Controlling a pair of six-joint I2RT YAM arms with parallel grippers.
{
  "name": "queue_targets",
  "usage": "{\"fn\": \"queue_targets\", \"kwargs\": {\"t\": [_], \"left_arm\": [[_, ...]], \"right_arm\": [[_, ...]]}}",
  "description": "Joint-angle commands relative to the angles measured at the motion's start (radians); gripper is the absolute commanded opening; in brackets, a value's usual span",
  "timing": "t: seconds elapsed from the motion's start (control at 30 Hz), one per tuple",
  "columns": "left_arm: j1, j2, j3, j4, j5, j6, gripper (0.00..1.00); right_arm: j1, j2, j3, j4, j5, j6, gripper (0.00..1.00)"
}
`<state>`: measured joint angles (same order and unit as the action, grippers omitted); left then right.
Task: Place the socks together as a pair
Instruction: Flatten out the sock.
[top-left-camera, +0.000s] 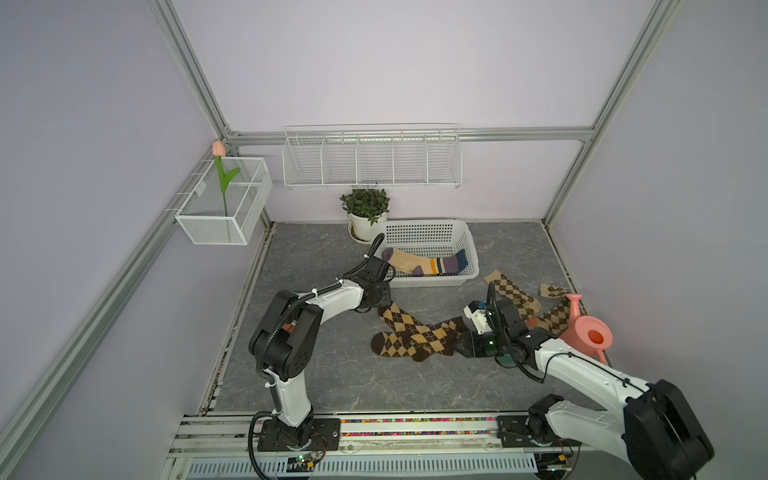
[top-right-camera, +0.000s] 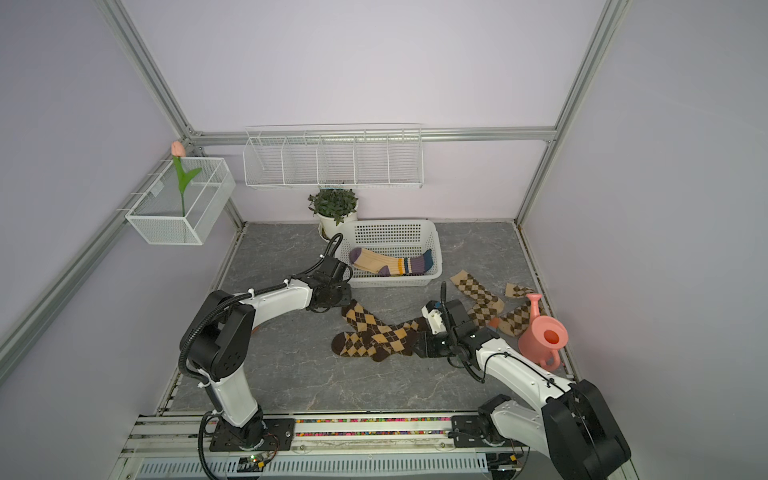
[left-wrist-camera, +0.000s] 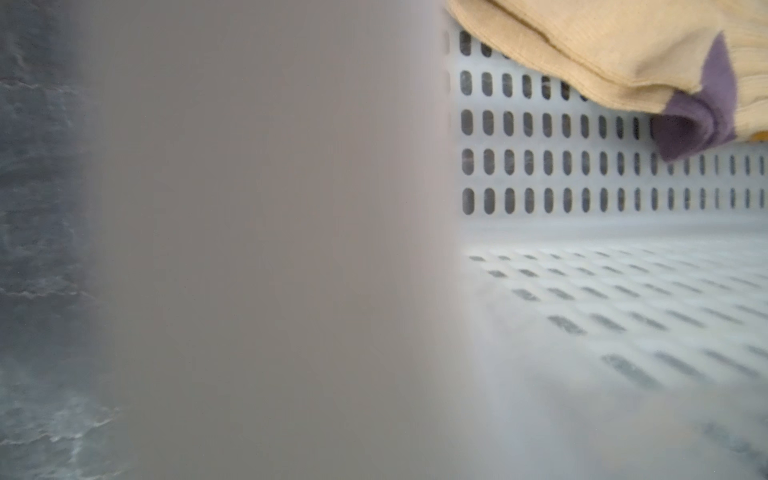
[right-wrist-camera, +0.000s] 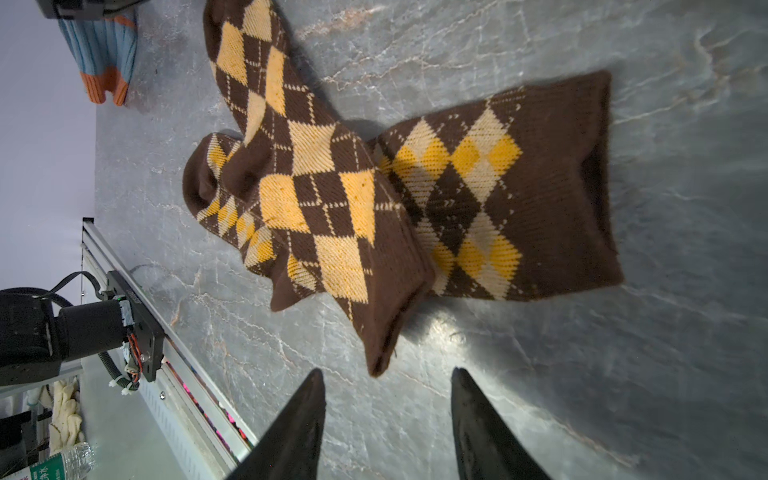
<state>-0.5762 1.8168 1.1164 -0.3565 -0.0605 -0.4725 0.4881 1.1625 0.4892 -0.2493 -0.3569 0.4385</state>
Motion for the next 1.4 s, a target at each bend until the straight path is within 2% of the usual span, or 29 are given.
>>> {"fn": "queue_targets", "kwargs": {"t": [0.0, 0.1, 0.23, 0.3, 0.4, 0.7, 0.8, 0.87, 0.9, 0.93, 1.13, 1.37], "left_arm": [[-0.005, -0.041, -0.031, -0.009, 0.057, -0.002, 0.29], [-0.005, -0.075, -0.043, -0.022, 0.073, 0.003, 0.4], [-0.011, -0.077, -0.057, -0.032, 0.084, 0.007, 0.42], [-0.013, -0.059, -0.071, -0.025, 0.083, 0.004, 0.41], [-0.014, -0.027, -0.083, -0.017, 0.085, 0.001, 0.32], [-0.021, -0.008, -0.079, -0.026, 0.081, 0.001, 0.15], [-0.028, -0.019, -0.081, -0.038, 0.079, 0.001, 0.19], [-0.032, -0.045, -0.09, -0.043, 0.074, 0.0, 0.28], [-0.035, -0.064, -0.097, -0.046, 0.071, -0.001, 0.35], [-0.036, -0.08, -0.102, -0.048, 0.069, -0.003, 0.37], [-0.036, -0.132, -0.1, -0.08, 0.049, 0.0, 0.37], [-0.037, -0.242, -0.112, -0.119, 0.023, -0.004, 0.38]], "right_arm": [[0.008, 0.052, -0.01, 0.098, 0.01, 0.028, 0.51], [0.008, 0.082, -0.004, 0.151, 0.001, 0.04, 0.49], [0.009, 0.109, 0.012, 0.176, -0.011, 0.049, 0.47], [0.01, 0.116, 0.015, 0.184, -0.017, 0.052, 0.46], [0.012, 0.116, 0.014, 0.186, -0.019, 0.055, 0.43], [0.014, 0.135, 0.015, 0.189, -0.019, 0.054, 0.42], [0.017, 0.148, 0.019, 0.198, -0.025, 0.055, 0.43], [0.019, 0.147, 0.017, 0.2, -0.021, 0.057, 0.42], [0.019, 0.145, 0.017, 0.201, -0.021, 0.055, 0.41], [0.02, 0.141, 0.017, 0.201, -0.018, 0.055, 0.36], [0.02, 0.09, 0.026, 0.2, -0.02, 0.07, 0.09], [0.031, -0.103, 0.127, -0.014, 0.001, 0.041, 0.07]]}}
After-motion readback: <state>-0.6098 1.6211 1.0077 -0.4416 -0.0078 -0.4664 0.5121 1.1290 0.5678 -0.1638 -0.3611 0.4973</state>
